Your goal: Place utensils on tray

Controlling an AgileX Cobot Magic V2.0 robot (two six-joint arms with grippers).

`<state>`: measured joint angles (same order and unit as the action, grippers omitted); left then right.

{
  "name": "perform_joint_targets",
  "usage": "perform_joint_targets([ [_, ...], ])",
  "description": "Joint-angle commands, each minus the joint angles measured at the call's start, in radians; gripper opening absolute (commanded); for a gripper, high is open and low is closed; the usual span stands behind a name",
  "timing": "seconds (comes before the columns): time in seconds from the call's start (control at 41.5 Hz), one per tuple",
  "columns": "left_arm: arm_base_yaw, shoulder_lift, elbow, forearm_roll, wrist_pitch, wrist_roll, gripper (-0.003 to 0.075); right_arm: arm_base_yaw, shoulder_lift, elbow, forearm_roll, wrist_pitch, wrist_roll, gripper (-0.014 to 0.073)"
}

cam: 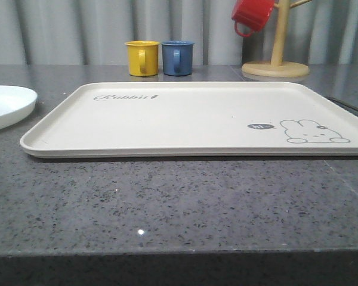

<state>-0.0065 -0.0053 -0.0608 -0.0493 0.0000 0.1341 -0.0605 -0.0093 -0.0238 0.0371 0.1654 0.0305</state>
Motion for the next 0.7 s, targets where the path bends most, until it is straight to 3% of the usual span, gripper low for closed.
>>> perform_joint_targets([
  [0.0, 0.003, -0.002, -0.114, -0.008, -0.063, -0.011, -0.0019, -0.002, -0.015, -0.104, 0.02, -0.027, -0.004, -0.006],
  [0.169, 0.003, 0.119, -0.284, -0.008, 0.075, -0.011, -0.0019, -0.002, 0.049, -0.26, 0.02, 0.092, -0.004, -0.006],
  [0.337, 0.003, 0.317, -0.428, -0.008, 0.209, -0.011, -0.0019, -0.002, 0.249, -0.429, 0.002, 0.147, -0.004, -0.006],
  [0.506, 0.003, 0.441, -0.484, -0.008, 0.225, -0.011, -0.0019, -0.002, 0.438, -0.528, -0.065, 0.148, -0.004, -0.006],
  [0.674, 0.003, 0.455, -0.484, -0.008, 0.223, -0.011, -0.0019, -0.002, 0.484, -0.547, -0.061, 0.128, -0.004, -0.006],
])
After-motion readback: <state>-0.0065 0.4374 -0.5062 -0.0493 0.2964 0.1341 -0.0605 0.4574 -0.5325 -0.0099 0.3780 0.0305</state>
